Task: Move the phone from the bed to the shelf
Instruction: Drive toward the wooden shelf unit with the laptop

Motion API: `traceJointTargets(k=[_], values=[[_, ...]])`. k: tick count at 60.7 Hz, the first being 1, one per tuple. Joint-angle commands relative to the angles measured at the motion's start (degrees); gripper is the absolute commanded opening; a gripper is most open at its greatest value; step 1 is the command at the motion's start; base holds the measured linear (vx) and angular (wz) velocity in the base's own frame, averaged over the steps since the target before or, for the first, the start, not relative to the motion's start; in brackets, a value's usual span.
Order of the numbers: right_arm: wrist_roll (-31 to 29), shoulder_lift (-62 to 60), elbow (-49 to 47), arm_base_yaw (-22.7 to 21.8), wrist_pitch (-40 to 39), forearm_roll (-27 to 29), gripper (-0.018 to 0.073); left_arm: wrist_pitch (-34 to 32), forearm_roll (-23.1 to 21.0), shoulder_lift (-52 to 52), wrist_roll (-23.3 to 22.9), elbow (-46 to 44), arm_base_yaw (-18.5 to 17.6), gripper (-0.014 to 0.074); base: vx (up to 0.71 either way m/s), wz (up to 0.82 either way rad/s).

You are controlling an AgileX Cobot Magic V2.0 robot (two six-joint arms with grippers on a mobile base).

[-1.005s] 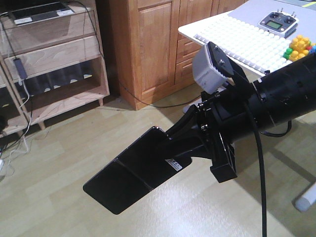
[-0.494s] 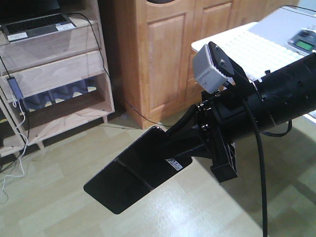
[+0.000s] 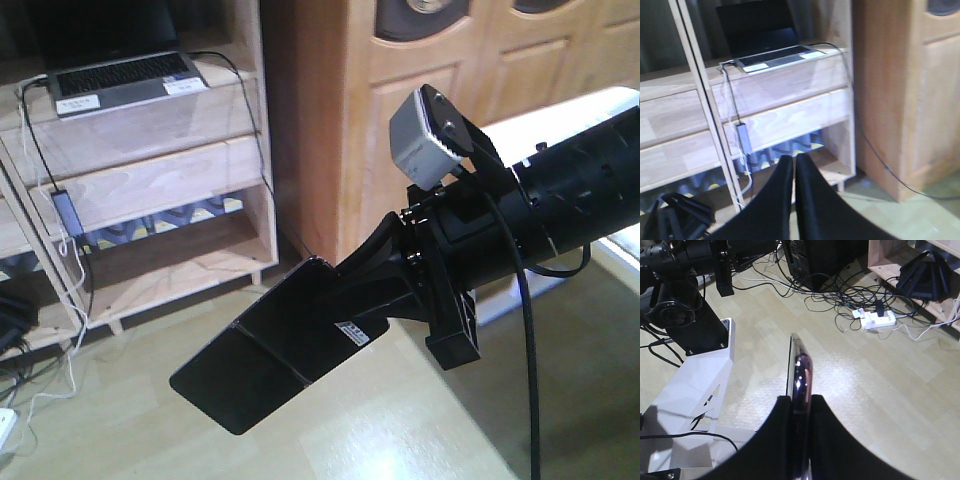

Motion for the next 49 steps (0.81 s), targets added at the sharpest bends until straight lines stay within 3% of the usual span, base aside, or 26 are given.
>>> traceJointTargets(k=[1, 49], values=[[0.0, -2.0, -1.6, -0.1, 3.6, 4.5, -0.0002, -4.2, -0.5, -0.8, -0.3, -1.3, -0.3, 0.0001, 0.43, 0.25], [0.0, -2.0, -1.6, -0.1, 3.6, 4.5, -0.0002, -4.2, -0.5, -0.8, -0.3, -1.3, -0.3, 0.0001, 0.41, 0.23]])
